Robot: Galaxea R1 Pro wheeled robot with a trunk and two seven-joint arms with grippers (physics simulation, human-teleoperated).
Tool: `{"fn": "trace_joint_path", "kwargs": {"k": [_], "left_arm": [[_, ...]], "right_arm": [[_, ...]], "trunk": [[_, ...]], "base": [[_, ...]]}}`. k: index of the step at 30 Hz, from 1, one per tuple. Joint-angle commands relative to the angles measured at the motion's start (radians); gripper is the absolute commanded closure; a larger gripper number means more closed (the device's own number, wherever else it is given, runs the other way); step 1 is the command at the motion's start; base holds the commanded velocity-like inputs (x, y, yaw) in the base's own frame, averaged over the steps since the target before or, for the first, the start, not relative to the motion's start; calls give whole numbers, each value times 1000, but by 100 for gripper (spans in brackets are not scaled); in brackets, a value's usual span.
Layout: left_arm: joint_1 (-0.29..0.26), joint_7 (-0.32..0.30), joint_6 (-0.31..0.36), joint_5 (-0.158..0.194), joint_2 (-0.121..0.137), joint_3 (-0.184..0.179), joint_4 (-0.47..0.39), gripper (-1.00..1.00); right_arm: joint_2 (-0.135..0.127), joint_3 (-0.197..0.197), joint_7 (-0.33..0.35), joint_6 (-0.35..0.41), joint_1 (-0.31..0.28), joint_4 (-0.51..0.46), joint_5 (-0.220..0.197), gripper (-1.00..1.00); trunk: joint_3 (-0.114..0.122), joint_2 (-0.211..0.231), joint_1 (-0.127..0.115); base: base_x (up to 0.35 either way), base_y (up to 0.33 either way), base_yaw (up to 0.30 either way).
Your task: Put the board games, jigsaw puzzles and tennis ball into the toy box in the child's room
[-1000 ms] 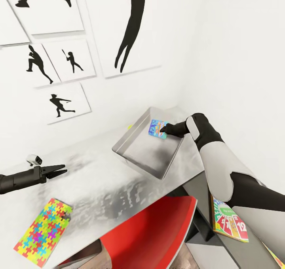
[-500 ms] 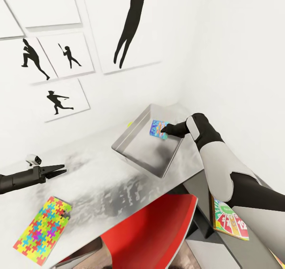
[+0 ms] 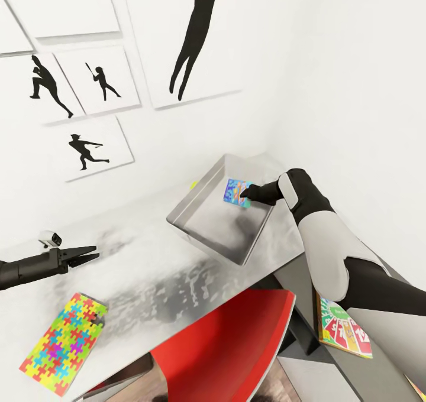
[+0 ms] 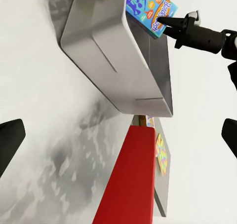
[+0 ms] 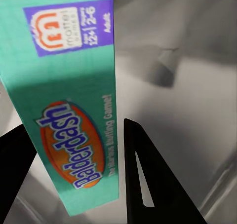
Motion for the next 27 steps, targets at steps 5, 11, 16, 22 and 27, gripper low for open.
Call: {"fn": "trace_joint_path", "kwargs": {"k": [5, 11, 16, 22, 27], "left_arm": [[-1, -4, 11, -1, 0, 0, 0, -100], [-1, -4, 11, -1, 1, 0, 0, -100], [-1, -4, 11, 0, 1, 0, 0, -100], [-1, -4, 11, 1, 1, 1, 0, -100], [-1, -4, 11, 1, 2, 0, 0, -100]], "right_arm": [[2, -6, -1, 1, -2, -1, -1, 100], [2, -6, -4, -5, -4, -1, -1, 100], [4, -7, -33, -7, -4, -1, -1, -100], [5, -8, -46, -9, -5, -1, -1, -100], [5, -8, -46, -9, -5, -2, -3, -100]], "trunk": [[-2, -2, 1], [-2, -2, 1], [-2, -2, 1], [-2, -2, 1], [-2, -2, 1]], "base": [[0, 0, 0], [0, 0, 0], [0, 0, 0], [0, 0, 0], [0, 0, 0]]}}
